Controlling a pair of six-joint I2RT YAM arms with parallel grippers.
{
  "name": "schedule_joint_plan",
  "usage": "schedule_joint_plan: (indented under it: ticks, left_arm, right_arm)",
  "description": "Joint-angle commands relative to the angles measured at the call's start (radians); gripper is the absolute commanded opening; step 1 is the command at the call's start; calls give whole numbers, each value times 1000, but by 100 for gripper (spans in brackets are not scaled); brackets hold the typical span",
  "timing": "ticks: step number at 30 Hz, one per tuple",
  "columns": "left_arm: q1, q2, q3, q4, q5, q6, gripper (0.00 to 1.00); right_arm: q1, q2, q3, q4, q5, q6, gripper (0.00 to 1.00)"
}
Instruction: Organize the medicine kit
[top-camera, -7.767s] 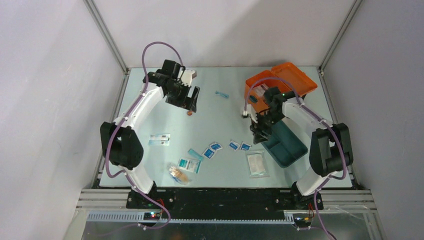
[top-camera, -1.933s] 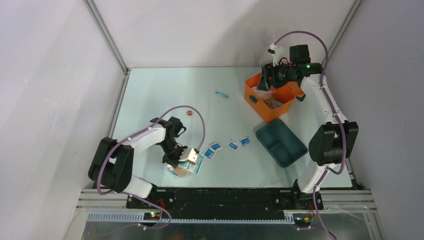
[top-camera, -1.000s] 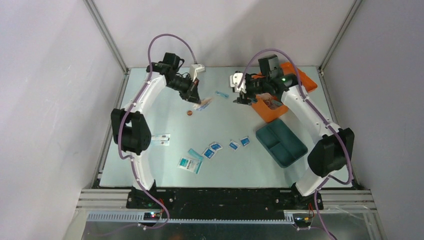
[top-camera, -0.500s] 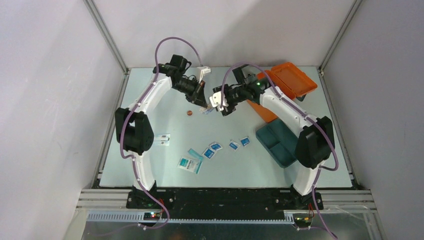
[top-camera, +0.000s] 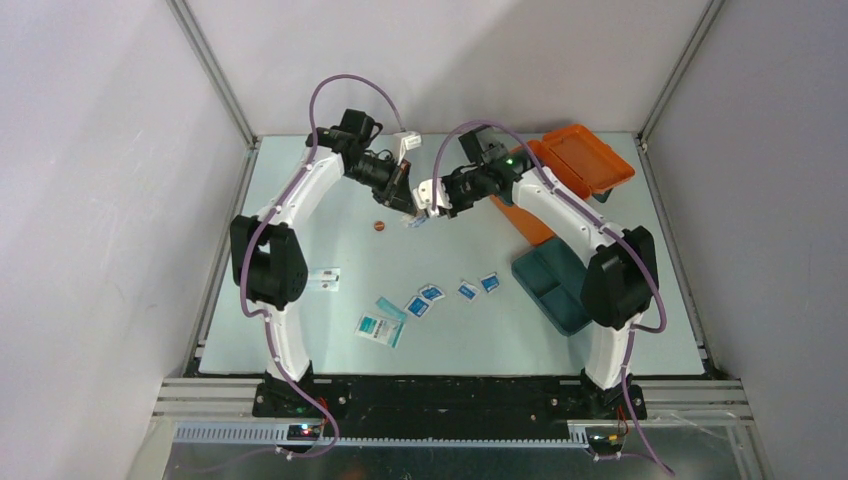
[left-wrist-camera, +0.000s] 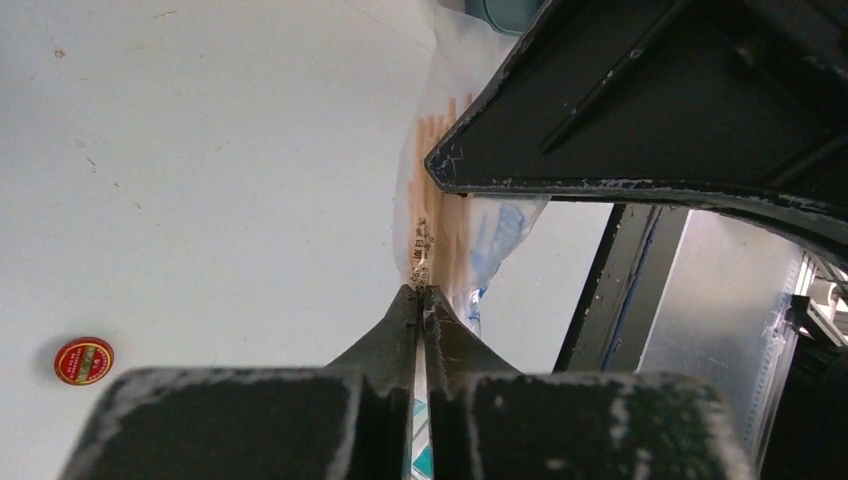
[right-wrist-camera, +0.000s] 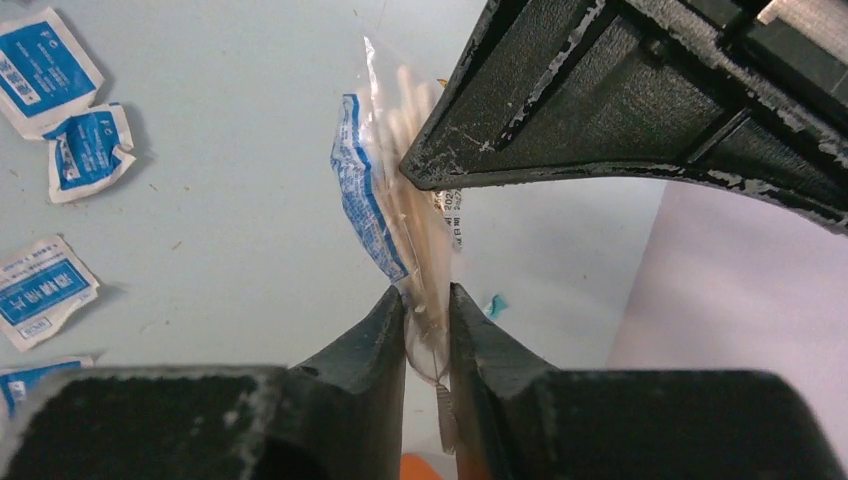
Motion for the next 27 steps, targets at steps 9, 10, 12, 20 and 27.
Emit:
schedule_joint_plan:
  ticks: [9,10,12,20,27]
  left_arm:
    - [53,-25,80,11,19,-76,70]
    - [60,-35,95,11,10,-80,73]
    - [81,-53,123,11,-21,-88,74]
    - [131,-149,17,11,-62,-98,76]
    - [128,-199,-106,11,34,-114,81]
  right_arm:
    - [-22,-115,-101,77,95,157,7]
    - [-32,-146,-110,78,90,199,7]
    - [-71,-195,-140,83,71,293,7]
    - [-357,-361,-205,61,33,633,7]
    - [-598,-334,-218,-8,-32,872,7]
